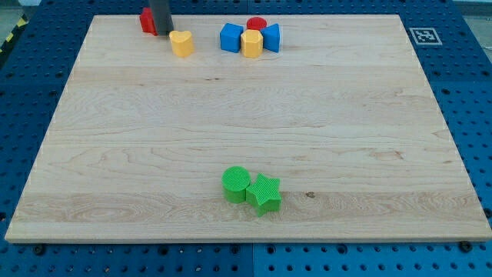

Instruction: Move the red star left a bit

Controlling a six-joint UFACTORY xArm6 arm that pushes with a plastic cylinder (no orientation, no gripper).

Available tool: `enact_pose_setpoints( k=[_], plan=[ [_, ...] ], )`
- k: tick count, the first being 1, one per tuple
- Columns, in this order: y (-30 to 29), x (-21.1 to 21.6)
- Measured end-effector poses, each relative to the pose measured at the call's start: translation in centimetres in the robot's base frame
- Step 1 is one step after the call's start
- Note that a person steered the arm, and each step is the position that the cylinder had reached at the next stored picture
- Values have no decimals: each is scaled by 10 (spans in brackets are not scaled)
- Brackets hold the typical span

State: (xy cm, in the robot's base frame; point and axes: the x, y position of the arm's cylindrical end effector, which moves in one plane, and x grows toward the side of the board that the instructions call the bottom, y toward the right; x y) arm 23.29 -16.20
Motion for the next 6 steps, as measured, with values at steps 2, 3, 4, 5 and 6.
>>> enact_pose_setpoints(
  k=[2,3,4,5,6],
  plan=[
    [25,-12],
    [28,-33],
    [-9,-35],
    [-47,-35],
    [-57,-36]
  ],
)
